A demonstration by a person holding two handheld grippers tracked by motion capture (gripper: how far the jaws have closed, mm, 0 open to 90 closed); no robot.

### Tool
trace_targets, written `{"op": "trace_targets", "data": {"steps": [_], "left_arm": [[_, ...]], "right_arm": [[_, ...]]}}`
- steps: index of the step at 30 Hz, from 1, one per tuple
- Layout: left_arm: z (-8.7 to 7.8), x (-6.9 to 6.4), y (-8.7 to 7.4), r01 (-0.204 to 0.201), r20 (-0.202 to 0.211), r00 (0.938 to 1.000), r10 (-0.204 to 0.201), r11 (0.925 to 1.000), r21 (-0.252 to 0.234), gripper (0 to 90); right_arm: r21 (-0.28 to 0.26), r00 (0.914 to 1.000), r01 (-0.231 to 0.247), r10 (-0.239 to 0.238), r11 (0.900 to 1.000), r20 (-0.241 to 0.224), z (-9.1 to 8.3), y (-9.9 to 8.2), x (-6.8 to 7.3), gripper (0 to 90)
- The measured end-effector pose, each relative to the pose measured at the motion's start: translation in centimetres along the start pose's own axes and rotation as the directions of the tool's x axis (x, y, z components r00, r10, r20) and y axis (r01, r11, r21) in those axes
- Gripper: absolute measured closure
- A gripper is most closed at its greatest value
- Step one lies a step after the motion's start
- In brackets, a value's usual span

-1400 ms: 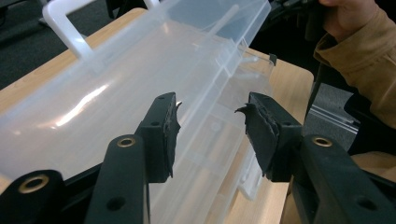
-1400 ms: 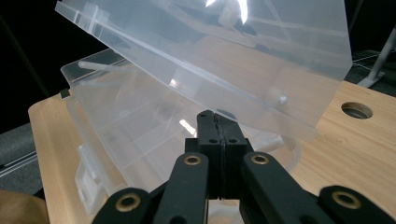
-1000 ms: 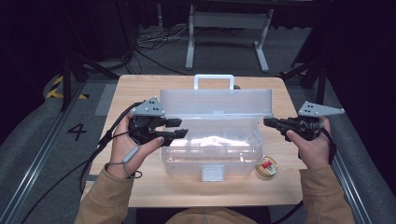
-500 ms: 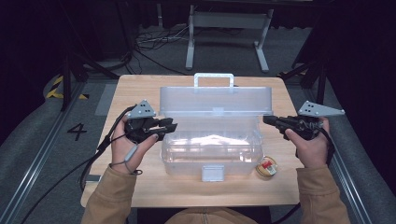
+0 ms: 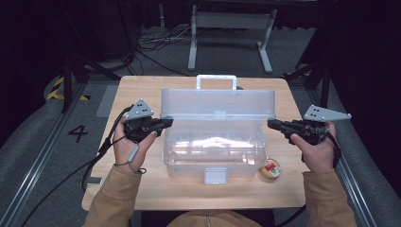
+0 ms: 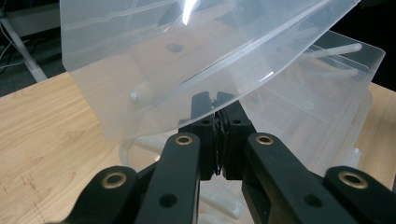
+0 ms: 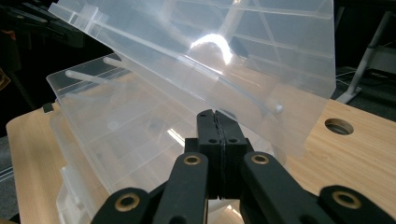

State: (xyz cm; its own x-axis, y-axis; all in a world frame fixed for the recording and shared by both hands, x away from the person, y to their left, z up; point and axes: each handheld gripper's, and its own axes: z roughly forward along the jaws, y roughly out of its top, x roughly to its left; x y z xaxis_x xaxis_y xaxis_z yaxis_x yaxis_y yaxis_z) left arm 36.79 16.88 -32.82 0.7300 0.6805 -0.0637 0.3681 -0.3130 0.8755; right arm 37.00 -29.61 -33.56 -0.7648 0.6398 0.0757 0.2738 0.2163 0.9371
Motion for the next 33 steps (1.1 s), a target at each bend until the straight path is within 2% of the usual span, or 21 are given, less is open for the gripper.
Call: {"op": "trace_targets", "data": {"steps": [3, 9, 10, 12, 14, 15, 20, 22, 23, 24, 25, 26, 28, 30, 31, 33], "left_arm": [[0.0, 0.1, 0.0, 0.002, -0.001, 1.0, -0.002, 1.0, -0.001, 86.4], [-0.1, 0.2, 0.1, -0.003, 0.001, 1.0, 0.003, 1.0, 0.0, 86.1], [-0.1, 0.3, 0.1, -0.004, 0.002, 1.0, 0.004, 1.0, 0.0, 86.0], [-0.1, 0.3, 0.2, -0.001, 0.002, 1.0, 0.001, 1.0, -0.001, 85.8], [0.0, 0.4, 0.2, -0.003, 0.006, 1.0, 0.003, 1.0, -0.002, 85.8], [-0.1, 0.4, 0.3, -0.004, 0.005, 1.0, 0.004, 1.0, -0.001, 85.8], [0.0, 0.5, 0.4, 0.001, 0.013, 0.9999, 0.0, 1.0, -0.006, 85.0], [0.0, 0.6, 0.5, 0.002, 0.012, 0.9999, -0.002, 0.9999, -0.01, 84.4], [0.0, 0.6, 0.5, 0.001, 0.013, 0.9999, -0.001, 1.0, -0.01, 84.3], [0.0, 0.6, 0.5, 0.001, 0.013, 0.9999, -0.001, 1.0, -0.01, 84.3], [0.0, 0.7, 0.6, 0.001, 0.015, 0.9999, -0.001, 1.0, -0.009, 84.3], [0.0, 0.7, 0.6, 0.003, 0.016, 0.9999, -0.003, 0.9999, -0.011, 84.3], [0.1, 0.8, 0.7, 0.003, 0.015, 0.9999, -0.003, 0.9999, -0.016, 84.3], [0.1, 0.8, 0.8, 0.003, 0.018, 0.9998, -0.003, 0.9999, -0.016, 83.9], [0.1, 0.8, 0.8, 0.003, 0.018, 0.9998, -0.003, 0.9999, -0.016, 83.8], [0.1, 0.9, 0.8, 0.003, 0.019, 0.9998, -0.002, 0.9998, -0.02, 83.7]], "right_arm": [[0.001, 1.0, -0.003, 0.003, 1.0, -0.004, -0.2, 0.0, 0.0, 90.0], [0.02, 0.9993, 0.026, -0.025, 0.9995, -0.028, -0.5, 0.1, 0.3, 79.7], [0.024, 0.9993, 0.034, -0.033, 0.9992, -0.015, -0.5, 0.1, 0.3, 77.1], [0.053, 0.9997, 0.02, -0.021, 0.9984, 0.016, -0.6, 0.1, 0.5, 72.1], [0.083, 0.9965, 0.017, -0.024, 0.9964, 0.08, -1.0, 0.2, 0.7, 71.1], [0.095, 0.9954, 0.01, -0.019, 0.9955, 0.094, -1.1, 0.2, 0.8, 69.3], [0.08, 0.9967, -0.037, 0.031, 0.9961, 0.075, -1.4, 0.1, 1.0, 59.6], [0.094, 0.9915, -0.124, 0.119, 0.9879, 0.052, -1.1, -0.2, 0.6, 55.0], [0.107, 0.989, -0.146, 0.143, 0.9835, 0.038, -0.9, -0.4, 0.5, 54.2], [0.107, 0.989, -0.146, 0.143, 0.9835, 0.038, -0.9, -0.4, 0.5, 54.2], [0.112, 0.99, -0.13, 0.123, 0.9851, 0.068, -0.7, -0.7, 0.3, 51.1], [0.122, 0.989, -0.127, 0.117, 0.9844, 0.092, -0.6, -0.8, 0.2, 52.4], [0.17, 0.9861, -0.123, 0.101, 0.9777, 0.132, -0.7, -1.0, 0.2, 53.9], [0.204, 0.9824, -0.069, 0.031, 0.9764, 0.184, -0.6, -1.2, 0.1, 49.5], [0.204, 0.9824, -0.069, 0.031, 0.9764, 0.184, -0.6, -1.2, 0.1, 49.5], [0.174, 0.9823, -0.059, 0.026, 0.983, 0.185, -0.3, -1.4, 0.1, 45.9]]}}
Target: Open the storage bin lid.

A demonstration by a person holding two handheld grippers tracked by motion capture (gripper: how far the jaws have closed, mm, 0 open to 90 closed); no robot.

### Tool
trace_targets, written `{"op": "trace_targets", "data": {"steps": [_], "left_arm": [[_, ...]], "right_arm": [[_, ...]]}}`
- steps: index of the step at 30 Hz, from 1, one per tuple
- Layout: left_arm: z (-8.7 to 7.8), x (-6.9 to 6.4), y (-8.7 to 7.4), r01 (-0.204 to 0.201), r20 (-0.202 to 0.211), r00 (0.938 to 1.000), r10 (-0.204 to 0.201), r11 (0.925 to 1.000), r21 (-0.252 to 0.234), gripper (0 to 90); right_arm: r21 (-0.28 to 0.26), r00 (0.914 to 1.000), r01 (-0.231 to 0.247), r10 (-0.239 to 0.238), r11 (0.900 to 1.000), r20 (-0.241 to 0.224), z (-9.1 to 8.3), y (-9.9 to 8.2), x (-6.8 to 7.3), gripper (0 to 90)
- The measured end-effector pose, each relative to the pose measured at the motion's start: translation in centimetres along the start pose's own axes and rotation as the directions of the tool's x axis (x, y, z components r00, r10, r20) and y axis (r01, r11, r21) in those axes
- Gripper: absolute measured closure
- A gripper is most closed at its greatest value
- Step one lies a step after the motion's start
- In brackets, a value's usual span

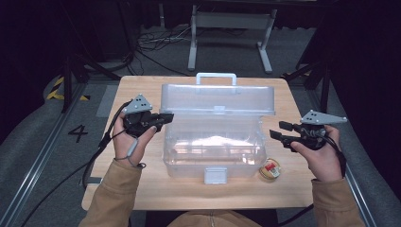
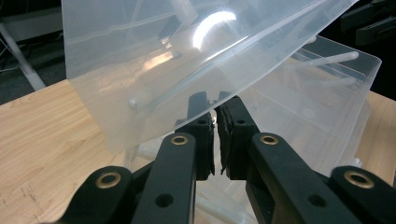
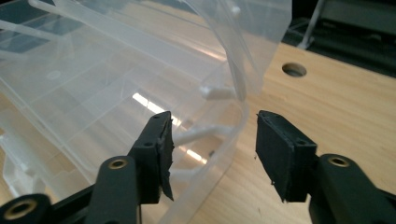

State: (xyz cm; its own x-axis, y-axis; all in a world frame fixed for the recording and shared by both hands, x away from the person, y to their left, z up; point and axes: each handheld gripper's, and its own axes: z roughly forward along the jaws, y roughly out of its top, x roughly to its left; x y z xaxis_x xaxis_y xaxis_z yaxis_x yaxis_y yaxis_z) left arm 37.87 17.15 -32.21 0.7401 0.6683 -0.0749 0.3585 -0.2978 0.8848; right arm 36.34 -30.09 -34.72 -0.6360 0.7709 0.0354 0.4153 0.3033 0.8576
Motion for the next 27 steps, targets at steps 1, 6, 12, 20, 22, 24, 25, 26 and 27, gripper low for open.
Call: {"op": "trace_targets", "data": {"steps": [1, 6, 12, 20, 22, 24, 25, 26, 27], "left_arm": [[0.0, 0.0, 0.0, -0.001, 0.001, 1.0, 0.001, 1.0, 0.002, 83.7], [0.0, 0.0, 0.0, 0.0, 0.004, 1.0, 0.0, 1.0, 0.005, 82.8], [0.0, -0.1, 0.0, -0.002, 0.007, 1.0, 0.002, 1.0, 0.008, 82.3], [-0.1, -0.1, -0.1, -0.008, 0.01, 0.9999, 0.007, 0.9999, 0.014, 81.5], [-0.1, -0.1, -0.1, -0.007, 0.01, 0.9999, 0.007, 0.9999, 0.014, 81.2], [-0.1, -0.2, -0.1, -0.006, 0.011, 0.9999, 0.006, 0.9999, 0.014, 81.2], [-0.1, -0.2, -0.1, -0.006, 0.013, 0.9999, 0.006, 0.9999, 0.013, 81.2], [-0.1, -0.2, -0.1, -0.006, 0.014, 0.9999, 0.006, 0.9999, 0.015, 81.1], [-0.1, -0.2, -0.1, -0.005, 0.013, 0.9999, 0.005, 0.9999, 0.015, 80.9]], "right_arm": [[-0.012, 0.9995, 0.033, -0.033, 0.9994, -0.001, 0.2, 0.0, 0.1, 45.9], [-0.081, 0.9955, -0.001, 0.009, 0.9967, 0.094, 1.1, 0.4, 0.8, 43.2], [-0.171, 0.9873, -0.006, 0.033, 0.9852, 0.155, 1.9, 0.8, 1.5, 41.7], [-0.2, 0.977, -0.002, 0.045, 0.9799, 0.208, 2.7, 1.5, 1.6, 55.5], [-0.206, 0.977, -0.007, 0.051, 0.9786, 0.207, 3.0, 1.8, 1.6, 58.7], [-0.205, 0.9771, -0.002, 0.046, 0.9787, 0.208, 3.1, 1.9, 1.7, 59.4], [-0.205, 0.9748, 0.006, 0.04, 0.9787, 0.219, 3.2, 2.1, 1.7, 59.4], [-0.209, 0.9674, 0.033, 0.022, 0.9774, 0.252, 3.4, 2.3, 1.9, 60.0], [-0.216, 0.9641, 0.038, 0.021, 0.9756, 0.265, 3.4, 2.4, 2.0, 60.0]]}}
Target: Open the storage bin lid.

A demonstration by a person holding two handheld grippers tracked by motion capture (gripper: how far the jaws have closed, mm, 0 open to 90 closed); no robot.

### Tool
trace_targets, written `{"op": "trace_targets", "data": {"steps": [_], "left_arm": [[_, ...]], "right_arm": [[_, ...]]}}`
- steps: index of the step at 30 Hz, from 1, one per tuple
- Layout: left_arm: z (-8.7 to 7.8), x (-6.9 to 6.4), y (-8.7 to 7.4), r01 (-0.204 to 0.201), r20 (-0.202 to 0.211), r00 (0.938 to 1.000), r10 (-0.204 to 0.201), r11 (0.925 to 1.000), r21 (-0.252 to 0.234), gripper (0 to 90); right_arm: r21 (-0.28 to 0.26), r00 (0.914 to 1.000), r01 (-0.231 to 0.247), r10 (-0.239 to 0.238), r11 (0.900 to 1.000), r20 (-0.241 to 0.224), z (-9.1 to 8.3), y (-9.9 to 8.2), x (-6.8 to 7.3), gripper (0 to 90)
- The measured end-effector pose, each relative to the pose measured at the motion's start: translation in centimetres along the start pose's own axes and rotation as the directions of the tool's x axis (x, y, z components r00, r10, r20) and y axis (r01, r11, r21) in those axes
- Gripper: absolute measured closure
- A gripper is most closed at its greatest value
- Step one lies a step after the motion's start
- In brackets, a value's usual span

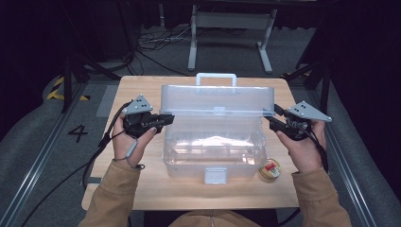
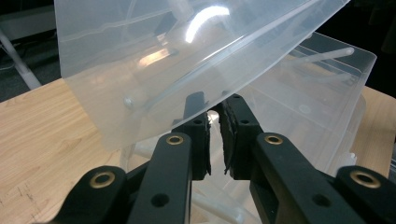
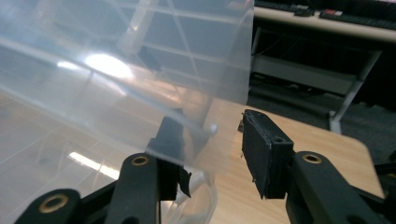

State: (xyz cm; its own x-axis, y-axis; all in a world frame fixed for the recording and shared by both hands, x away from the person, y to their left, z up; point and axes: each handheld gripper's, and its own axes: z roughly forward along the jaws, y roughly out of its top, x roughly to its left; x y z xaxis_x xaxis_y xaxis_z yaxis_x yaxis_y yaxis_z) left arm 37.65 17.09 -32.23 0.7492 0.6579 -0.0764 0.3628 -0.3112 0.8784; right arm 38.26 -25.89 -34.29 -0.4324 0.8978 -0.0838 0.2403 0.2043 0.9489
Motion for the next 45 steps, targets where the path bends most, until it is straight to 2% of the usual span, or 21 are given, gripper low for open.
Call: {"op": "trace_targets", "data": {"steps": [5, 8, 11, 13, 18, 25, 28, 32, 39, 41, 44, 45], "left_arm": [[0.0, -0.1, -0.1, 0.001, -0.001, 1.0, -0.001, 1.0, -0.001, 79.9], [0.0, 0.0, -0.1, -0.001, -0.005, 1.0, 0.001, 1.0, -0.001, 79.3], [0.0, 0.0, -0.2, 0.0, -0.001, 1.0, 0.0, 0.9999, 0.01, 77.2], [0.1, -0.1, -0.2, -0.006, 0.007, 1.0, 0.006, 0.9997, 0.026, 70.7], [0.2, -0.4, -0.3, -0.011, 0.034, 0.9994, 0.01, 0.9988, 0.047, 68.2], [0.1, -0.6, -0.5, -0.023, 0.031, 0.9993, 0.021, 0.9968, 0.077, 65.7], [-0.1, -0.6, -0.5, -0.029, 0.028, 0.9992, 0.026, 0.9967, 0.077, 65.4], [-0.7, -0.4, -0.8, -0.033, 0.031, 0.999, 0.031, 0.9965, 0.076, 64.7], [-1.6, -0.6, -1.4, -0.025, 0.028, 0.9993, 0.023, 0.9953, 0.093, 62.4], [-1.9, -0.7, -1.7, -0.02, 0.034, 0.9993, 0.017, 0.9952, 0.096, 61.9], [-2.3, -1.0, -1.9, -0.037, 0.034, 0.9989, 0.033, 0.9929, 0.113, 60.0], [-2.5, -1.2, -2.1, -0.04, 0.047, 0.9983, 0.035, 0.9926, 0.115, 59.6]], "right_arm": [[-0.005, 0.9978, -0.03, 0.03, 0.9995, 0.06, -0.1, 0.4, 0.6, 59.9], [-0.03, 0.9964, -0.011, 0.013, 0.9995, 0.084, 0.1, 0.5, 1.1, 61.5], [-0.038, 0.9962, -0.022, 0.025, 0.999, 0.083, 0.2, 0.6, 1.3, 66.3], [-0.042, 0.9948, -0.028, 0.032, 0.9987, 0.097, 0.4, 0.6, 1.3, 68.1], [-0.071, 0.9915, -0.05, 0.058, 0.9963, 0.117, 0.8, 0.7, 1.3, 68.3], [-0.108, 0.9864, -0.069, 0.084, 0.9917, 0.142, 1.6, 0.9, 1.5, 68.9], [-0.113, 0.9829, -0.067, 0.085, 0.9913, 0.163, 2.0, 1.2, 1.7, 69.5], [-0.121, 0.982, -0.063, 0.083, 0.9907, 0.17, 2.2, 1.5, 1.5, 70.5], [-0.146, 0.9737, -0.032, 0.064, 0.9888, 0.219, 2.4, 1.9, 1.6, 76.6], [-0.149, 0.973, -0.038, 0.07, 0.9881, 0.22, 2.5, 2.1, 1.5, 77.8], [-0.141, 0.9728, -0.048, 0.078, 0.9888, 0.218, 2.8, 2.4, 1.3, 78.4], [-0.134, 0.9732, -0.054, 0.082, 0.9896, 0.215, 2.9, 2.6, 1.1, 78.4]]}}
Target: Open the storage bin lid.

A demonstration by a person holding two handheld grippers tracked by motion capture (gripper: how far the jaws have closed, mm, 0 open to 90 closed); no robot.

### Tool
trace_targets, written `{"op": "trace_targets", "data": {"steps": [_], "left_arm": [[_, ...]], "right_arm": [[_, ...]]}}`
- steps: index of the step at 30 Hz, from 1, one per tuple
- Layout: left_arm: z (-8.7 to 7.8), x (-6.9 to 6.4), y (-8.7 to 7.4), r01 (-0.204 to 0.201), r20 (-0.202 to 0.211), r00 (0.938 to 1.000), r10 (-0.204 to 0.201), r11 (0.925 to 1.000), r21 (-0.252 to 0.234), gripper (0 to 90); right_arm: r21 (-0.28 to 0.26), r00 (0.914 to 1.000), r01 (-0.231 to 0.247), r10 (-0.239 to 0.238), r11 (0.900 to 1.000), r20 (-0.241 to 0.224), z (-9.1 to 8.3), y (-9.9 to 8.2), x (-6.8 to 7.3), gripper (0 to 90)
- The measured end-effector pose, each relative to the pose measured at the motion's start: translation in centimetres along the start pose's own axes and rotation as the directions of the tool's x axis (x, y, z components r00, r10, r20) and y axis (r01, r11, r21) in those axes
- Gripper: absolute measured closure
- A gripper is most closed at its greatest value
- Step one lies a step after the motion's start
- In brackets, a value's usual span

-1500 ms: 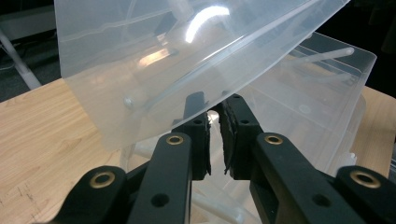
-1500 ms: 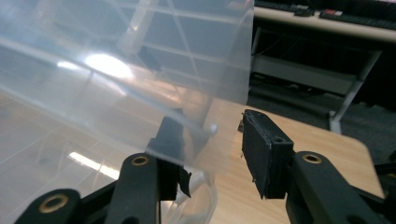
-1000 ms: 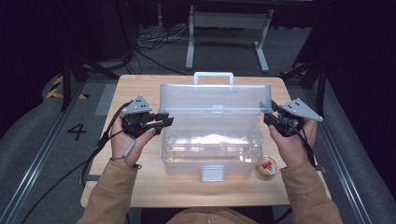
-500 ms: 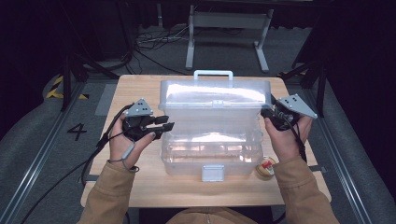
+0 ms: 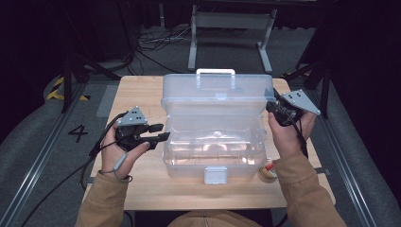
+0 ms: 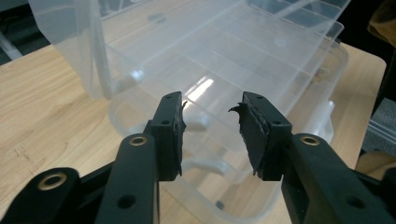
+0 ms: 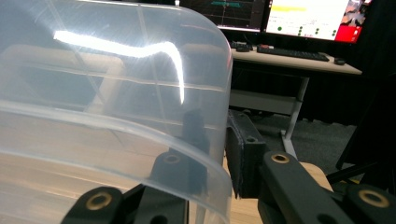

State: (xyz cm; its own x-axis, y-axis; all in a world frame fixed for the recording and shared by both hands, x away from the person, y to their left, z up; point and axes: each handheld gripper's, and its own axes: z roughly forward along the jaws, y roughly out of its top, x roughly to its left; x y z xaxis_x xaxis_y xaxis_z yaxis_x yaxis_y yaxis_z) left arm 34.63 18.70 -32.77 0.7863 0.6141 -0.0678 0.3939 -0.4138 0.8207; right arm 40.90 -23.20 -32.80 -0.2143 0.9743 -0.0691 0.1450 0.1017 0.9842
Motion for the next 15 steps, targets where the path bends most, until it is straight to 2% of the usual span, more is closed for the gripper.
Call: {"op": "trace_targets", "data": {"steps": [3, 7, 8, 10, 15], "left_arm": [[-0.3, -0.5, -0.4, -0.001, 0.032, 0.9995, 0.001, 0.9999, 0.014, 58.2], [-0.3, -1.0, -0.7, -0.024, 0.055, 0.9982, 0.022, 0.9989, 0.04, 56.4], [0.1, -1.5, -1.0, -0.047, 0.069, 0.9967, 0.043, 0.9967, 0.066, 56.1], [0.3, -1.7, -1.1, -0.05, 0.076, 0.9961, 0.044, 0.996, 0.074, 55.5], [1.9, -2.4, -1.9, -0.078, 0.116, 0.9912, 0.063, 0.9887, 0.128, 54.6]], "right_arm": [[0.024, 0.9999, -0.01, 0.011, 0.9997, -0.01, 0.5, 0.5, -0.2, 78.6], [0.029, 0.9999, 0.011, -0.011, 0.9995, 0.0, 1.1, 1.0, -0.4, 81.3], [0.036, 1.0, 0.008, -0.008, 0.9993, -0.001, 1.2, 1.1, -0.4, 81.4], [0.04, 1.0, 0.006, -0.006, 0.9992, -0.004, 1.4, 1.2, -0.5, 81.4], [0.05, 0.9999, 0.0, 0.001, 0.9987, -0.014, 1.9, 1.5, -0.7, 81.4]]}}
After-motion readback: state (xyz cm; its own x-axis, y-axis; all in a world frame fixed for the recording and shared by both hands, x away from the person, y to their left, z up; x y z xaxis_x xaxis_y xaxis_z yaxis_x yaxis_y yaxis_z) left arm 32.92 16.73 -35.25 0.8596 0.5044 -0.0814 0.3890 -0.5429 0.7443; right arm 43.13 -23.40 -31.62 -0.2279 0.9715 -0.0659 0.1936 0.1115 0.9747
